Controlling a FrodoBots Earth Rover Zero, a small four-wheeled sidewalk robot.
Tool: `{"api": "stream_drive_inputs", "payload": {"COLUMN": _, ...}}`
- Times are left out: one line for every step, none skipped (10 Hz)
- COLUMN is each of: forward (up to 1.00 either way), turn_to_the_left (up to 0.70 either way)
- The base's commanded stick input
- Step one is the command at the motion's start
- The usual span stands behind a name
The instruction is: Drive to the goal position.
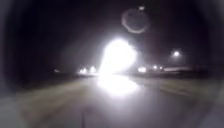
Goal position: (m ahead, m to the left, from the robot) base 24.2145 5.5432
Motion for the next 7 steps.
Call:
{"api": "stream_drive_inputs", "payload": {"forward": 1.0, "turn_to_the_left": 0.01}}
{"api": "stream_drive_inputs", "payload": {"forward": 1.0, "turn_to_the_left": 0.01}}
{"api": "stream_drive_inputs", "payload": {"forward": 1.0, "turn_to_the_left": 0.02}}
{"api": "stream_drive_inputs", "payload": {"forward": 1.0, "turn_to_the_left": 0.04}}
{"api": "stream_drive_inputs", "payload": {"forward": 1.0, "turn_to_the_left": 0.16}}
{"api": "stream_drive_inputs", "payload": {"forward": 1.0, "turn_to_the_left": 0.25}}
{"api": "stream_drive_inputs", "payload": {"forward": 1.0, "turn_to_the_left": 0.25}}
